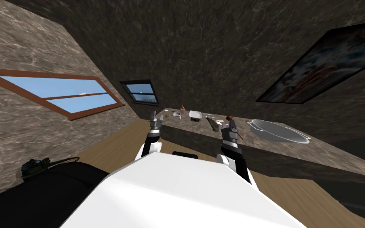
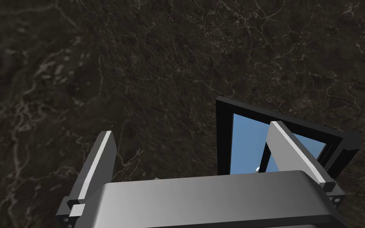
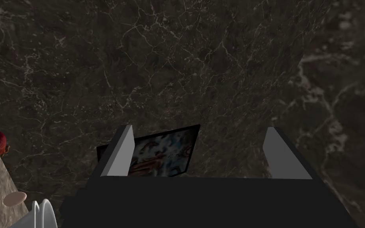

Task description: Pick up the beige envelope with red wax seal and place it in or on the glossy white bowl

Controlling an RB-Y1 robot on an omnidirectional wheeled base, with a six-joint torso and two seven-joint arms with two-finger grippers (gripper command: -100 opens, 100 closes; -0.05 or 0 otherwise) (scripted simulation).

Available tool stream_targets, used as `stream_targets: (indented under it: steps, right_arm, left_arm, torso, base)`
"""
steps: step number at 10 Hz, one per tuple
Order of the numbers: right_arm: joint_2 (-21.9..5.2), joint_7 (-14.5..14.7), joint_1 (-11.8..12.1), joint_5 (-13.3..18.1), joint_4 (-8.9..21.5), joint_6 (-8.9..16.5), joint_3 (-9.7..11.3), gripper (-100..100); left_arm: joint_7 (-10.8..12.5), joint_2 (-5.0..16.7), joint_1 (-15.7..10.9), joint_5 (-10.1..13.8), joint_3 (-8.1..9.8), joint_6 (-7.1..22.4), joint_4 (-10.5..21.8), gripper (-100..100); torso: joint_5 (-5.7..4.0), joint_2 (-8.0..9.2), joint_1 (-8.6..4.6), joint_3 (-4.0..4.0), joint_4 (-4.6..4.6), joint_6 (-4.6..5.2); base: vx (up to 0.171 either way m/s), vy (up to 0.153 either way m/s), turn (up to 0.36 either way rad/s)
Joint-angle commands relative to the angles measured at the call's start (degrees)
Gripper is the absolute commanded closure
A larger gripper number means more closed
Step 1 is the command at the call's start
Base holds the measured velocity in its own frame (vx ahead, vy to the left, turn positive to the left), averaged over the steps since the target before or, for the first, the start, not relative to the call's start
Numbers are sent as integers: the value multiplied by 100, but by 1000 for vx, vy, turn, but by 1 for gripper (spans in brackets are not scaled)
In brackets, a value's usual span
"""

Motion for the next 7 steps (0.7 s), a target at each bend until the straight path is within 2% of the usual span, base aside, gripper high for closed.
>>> stream_targets:
  steps: [1, 5, 6, 7]
  right_arm:
    - [-171, -19, 2, 72, 105, -41, -18, -100]
    - [-830, -143, 6, 496, 708, -288, -97, -100]
    - [-928, -143, 6, 496, 708, -288, -97, -100]
    - [-1131, -192, 6, 651, 920, -381, -118, -100]
  left_arm:
    - [0, 0, 0, 0, 0, 0, 0, 0]
    - [0, 0, -1, 0, 0, 0, 0, 0]
    - [0, 0, -1, 0, 0, 0, 0, 0]
    - [0, 0, 0, 0, 0, 0, 0, 0]
  torso:
    - [0, 0, 0, 0, 0, 0]
    - [-3, 16, -15, 9, 3, -2]
    - [-4, 19, -17, 11, 4, -2]
    - [-4, 14, -15, 9, 3, 1]
  base:
    - [-13, -5, 80]
    - [-40, -26, 164]
    - [-34, -30, 65]
    - [-38, -22, 145]
